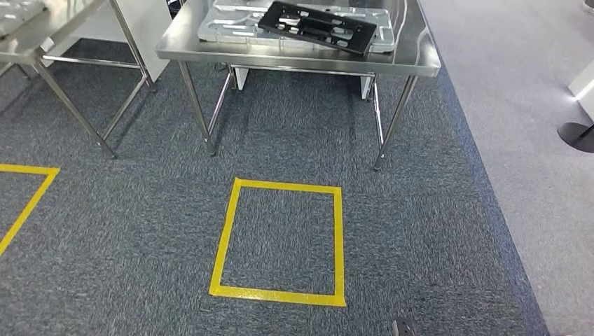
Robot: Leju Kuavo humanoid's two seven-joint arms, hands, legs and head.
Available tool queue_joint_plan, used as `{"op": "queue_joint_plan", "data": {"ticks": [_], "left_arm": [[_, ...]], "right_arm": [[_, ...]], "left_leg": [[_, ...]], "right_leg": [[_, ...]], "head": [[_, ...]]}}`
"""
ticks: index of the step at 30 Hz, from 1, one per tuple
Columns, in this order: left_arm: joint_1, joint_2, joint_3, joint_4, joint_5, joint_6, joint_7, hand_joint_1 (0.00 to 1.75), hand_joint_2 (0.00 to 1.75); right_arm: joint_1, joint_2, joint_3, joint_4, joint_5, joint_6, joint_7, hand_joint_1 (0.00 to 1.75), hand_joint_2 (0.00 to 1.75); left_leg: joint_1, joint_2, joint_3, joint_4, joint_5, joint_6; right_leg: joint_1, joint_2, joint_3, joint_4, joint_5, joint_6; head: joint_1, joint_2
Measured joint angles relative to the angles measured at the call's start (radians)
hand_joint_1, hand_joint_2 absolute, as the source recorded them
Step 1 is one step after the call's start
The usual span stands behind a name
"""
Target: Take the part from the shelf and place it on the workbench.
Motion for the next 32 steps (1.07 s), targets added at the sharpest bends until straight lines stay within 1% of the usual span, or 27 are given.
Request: {"op": "queue_joint_plan", "data": {"ticks": [1, 3, 4, 5, 6, 7, 8, 9, 10, 11, 12, 14, 15, 16, 17, 19, 20, 21, 22, 23, 24, 25, 26, 29, 30, 31, 32], "left_arm": [[0.0, 0.0, 0.0, 0.0, 0.0, 0.0, 0.006, 0.0, 1.75], [0.0, 0.0, 0.0, 0.0, -0.001, -0.003, 0.017, 0.0, 1.75], [0.0, -0.001, -0.001, 0.0, -0.002, -0.005, 0.022, 0.0, 1.75], [0.0, -0.001, -0.001, 0.0, -0.004, -0.007, 0.027, 0.0, 1.75], [0.0, -0.002, -0.001, 0.0, -0.006, -0.009, 0.03, 0.0, 1.75], [0.0, -0.002, -0.004, 0.0, -0.007, -0.01, 0.033, 0.0, 1.75], [0.0, -0.002, -0.009, -0.001, -0.005, -0.011, 0.034, 0.0, 1.75], [0.0, -0.002, -0.02, -0.002, 0.003, -0.013, 0.035, 0.0, 1.75], [0.0, -0.002, -0.036, -0.004, 0.016, -0.014, 0.036, 0.0, 1.75], [0.001, -0.001, -0.054, -0.008, 0.033, -0.016, 0.038, 0.0, 1.75], [0.002, 0.001, -0.072, -0.011, 0.052, -0.017, 0.04, 0.0, 1.75], [0.007, 0.005, -0.108, -0.019, 0.094, -0.018, 0.044, 0.0, 1.75], [0.012, 0.007, -0.126, -0.023, 0.116, -0.018, 0.046, 0.0, 1.75], [0.017, 0.01, -0.144, -0.025, 0.137, -0.019, 0.048, 0.0, 1.75], [0.024, 0.013, -0.163, -0.027, 0.159, -0.019, 0.051, 0.0, 1.75], [0.042, 0.019, -0.202, -0.028, 0.202, -0.02, 0.055, 0.0, 1.75], [0.053, 0.022, -0.221, -0.029, 0.224, -0.02, 0.057, 0.0, 1.75], [0.064, 0.025, -0.239, -0.029, 0.246, -0.021, 0.059, 0.0, 1.31], [0.076, 0.028, -0.257, -0.029, 0.267, -0.021, 0.061, 0.0, 0.87], [0.086, 0.031, -0.276, -0.029, 0.288, -0.022, 0.063, 0.0, 0.44], [0.095, 0.033, -0.295, -0.028, 0.309, -0.023, 0.065, 0.0, 0.0], [0.103, 0.035, -0.315, -0.028, 0.331, -0.023, 0.067, 0.0, 0.0], [0.11, 0.038, -0.334, -0.028, 0.353, -0.024, 0.069, 0.0, 0.0], [0.128, 0.048, -0.393, -0.029, 0.417, -0.024, 0.075, 0.0, 0.0], [0.133, 0.051, -0.413, -0.031, 0.44, -0.024, 0.076, 0.0, 0.0], [0.136, 0.054, -0.434, -0.035, 0.462, -0.025, 0.077, 0.0, 0.0], [0.137, 0.056, -0.444, -0.037, 0.473, -0.025, 0.078, 0.0, 0.0]], "right_arm": [[-0.001, 0.001, 0.004, 0.0, 0.004, 0.005, 0.0, 0.0, 1.75], [-0.003, 0.002, 0.014, 0.0, 0.015, 0.017, 0.0, 0.0, 1.75], [-0.005, 0.004, 0.019, 0.0, 0.022, 0.025, -0.002, 0.0, 1.75], [-0.006, 0.006, 0.025, 0.0, 0.028, 0.034, -0.003, 0.0, 1.75], [-0.008, 0.007, 0.032, 0.0, 0.034, 0.043, -0.004, 0.0, 1.75], [-0.009, 0.008, 0.04, 0.0, 0.039, 0.054, -0.006, 0.0, 1.75], [-0.01, 0.008, 0.05, 0.0, 0.043, 0.063, -0.007, 0.0, 1.75], [-0.01, 0.008, 0.063, 0.0, 0.043, 0.07, -0.009, 0.0, 1.75], [-0.008, 0.007, 0.078, 0.0, 0.038, 0.074, -0.01, 0.0, 1.75], [-0.004, 0.006, 0.095, 0.0, 0.028, 0.076, -0.009, 0.0, 1.75], [0.001, 0.006, 0.111, 0.0, 0.015, 0.076, -0.007, 0.0, 1.75], [0.014, 0.006, 0.144, 0.0, -0.016, 0.076, -0.002, 0.0, 1.75], [0.019, 0.005, 0.16, -0.001, -0.031, 0.075, 0.001, 0.0, 1.75], [0.022, 0.004, 0.177, -0.004, -0.048, 0.074, 0.004, 0.0, 1.75], [0.023, 0.003, 0.194, -0.007, -0.064, 0.074, 0.006, 0.0, 1.75], [0.028, 0.0, 0.227, -0.018, -0.097, 0.072, 0.013, 0.0, 1.75], [0.03, -0.001, 0.243, -0.025, -0.113, 0.07, 0.017, 0.0, 1.31], [0.032, -0.002, 0.258, -0.033, -0.129, 0.069, 0.021, 0.0, 0.87], [0.033, -0.004, 0.273, -0.042, -0.145, 0.069, 0.025, 0.0, 0.44], [0.033, -0.005, 0.289, -0.052, -0.16, 0.069, 0.028, 0.0, 0.0], [0.033, -0.008, 0.305, -0.062, -0.177, 0.068, 0.031, 0.0, 0.0], [0.033, -0.011, 0.323, -0.071, -0.194, 0.066, 0.034, 0.0, 0.0], [0.034, -0.014, 0.341, -0.079, -0.21, 0.065, 0.037, 0.0, 0.0], [0.047, -0.021, 0.393, -0.095, -0.259, 0.059, 0.048, 0.0, 0.0], [0.055, -0.023, 0.411, -0.098, -0.276, 0.057, 0.051, 0.0, 0.0], [0.064, -0.026, 0.428, -0.1, -0.292, 0.056, 0.055, 0.0, 0.0], [0.069, -0.028, 0.436, -0.101, -0.301, 0.056, 0.057, 0.0, 0.0]], "left_leg": [[-0.002, 0.002, -0.006, -0.002, 0.008, 0.009], [-0.012, 0.004, -0.022, 0.001, 0.019, 0.021], [-0.017, 0.005, -0.03, 0.004, 0.023, 0.024], [-0.022, 0.005, -0.037, 0.007, 0.026, 0.027], [-0.026, 0.005, -0.042, 0.011, 0.029, 0.028], [-0.03, 0.005, -0.045, 0.015, 0.03, 0.029], [-0.032, 0.005, -0.047, 0.019, 0.03, 0.029], [-0.036, 0.005, -0.05, 0.025, 0.029, 0.027], [-0.038, 0.006, -0.054, 0.029, 0.029, 0.025], [-0.039, 0.006, -0.059, 0.033, 0.028, 0.022], [-0.039, 0.006, -0.063, 0.036, 0.029, 0.019], [-0.038, 0.005, -0.066, 0.041, 0.025, 0.01], [-0.036, 0.003, -0.073, 0.057, 0.013, 0.003], [-0.033, 0.001, -0.089, 0.091, -0.009, -0.005], [-0.027, -0.001, -0.114, 0.146, -0.04, -0.014], [-0.012, -0.002, -0.176, 0.279, -0.096, -0.029], [-0.005, -0.002, -0.195, 0.319, -0.104, -0.036], [0.002, -0.002, -0.197, 0.322, -0.091, -0.041], [0.008, -0.001, -0.178, 0.281, -0.061, -0.046], [0.014, -0.001, -0.145, 0.212, -0.023, -0.051], [0.016, -0.002, -0.111, 0.14, 0.005, -0.055], [0.016, -0.004, -0.086, 0.086, 0.023, -0.052], [0.015, -0.006, -0.074, 0.055, 0.029, -0.047], [0.008, -0.008, -0.076, 0.044, 0.032, -0.021], [0.007, -0.007, -0.076, 0.04, 0.036, -0.011], [0.007, -0.006, -0.077, 0.037, 0.04, -0.002], [0.007, -0.005, -0.077, 0.034, 0.042, 0.002]], "right_leg": [[-0.002, 0.001, -0.019, 0.045, -0.033, 0.001], [0.001, 0.002, -0.074, 0.183, -0.115, -0.002], [0.003, 0.002, -0.095, 0.243, -0.142, -0.003], [0.006, 0.003, -0.099, 0.27, -0.149, -0.006], [0.009, 0.003, -0.083, 0.258, -0.139, -0.01], [0.013, 0.003, -0.047, 0.207, -0.113, -0.016], [0.019, 0.002, -0.002, 0.135, -0.085, -0.026], [0.024, 0.001, 0.037, 0.067, -0.066, -0.036], [0.028, -0.001, 0.062, 0.019, -0.055, -0.043], [0.031, -0.002, 0.072, -0.005, -0.053, -0.049], [0.032, -0.002, 0.072, -0.01, -0.054, -0.051], [0.028, -0.002, 0.072, -0.019, -0.047, -0.057], [0.025, -0.002, 0.074, -0.025, -0.043, -0.06], [0.021, -0.002, 0.074, -0.03, -0.04, -0.063], [0.02, -0.002, 0.074, -0.032, -0.038, -0.065], [0.019, -0.001, 0.072, -0.031, -0.037, -0.066], [0.018, -0.001, 0.071, -0.03, -0.037, -0.065], [0.016, 0.0, 0.071, -0.028, -0.037, -0.062], [0.013, 0.002, 0.072, -0.026, -0.038, -0.059], [0.01, 0.003, 0.073, -0.024, -0.04, -0.053], [0.009, 0.005, 0.072, -0.021, -0.042, -0.046], [0.008, 0.006, 0.071, -0.019, -0.043, -0.038], [0.009, 0.007, 0.069, -0.018, -0.042, -0.03], [0.006, 0.007, 0.066, -0.019, -0.039, -0.009], [0.004, 0.007, 0.061, -0.008, -0.05, -0.005], [0.002, 0.007, 0.047, 0.024, -0.072, -0.002], [0.001, 0.007, 0.041, 0.039, -0.085, -0.002]], "head": [[0.0, 0.0], [0.0, 0.0], [0.0, 0.0], [0.0, 0.0], [0.0, 0.0], [0.0, 0.0], [0.0, 0.0], [0.0, 0.0], [0.0, 0.0], [0.0, 0.0], [0.0, 0.0], [0.0, 0.0], [0.0, 0.0], [0.0, 0.0], [0.0, 0.0], [0.0, 0.0], [0.0, 0.0], [0.0, 0.0], [0.0, 0.0], [0.0, 0.0], [0.0, 0.0], [0.0, 0.0], [0.0, 0.0], [0.0, 0.0], [0.0, 0.0], [0.0, 0.0], [0.0, 0.0]]}}
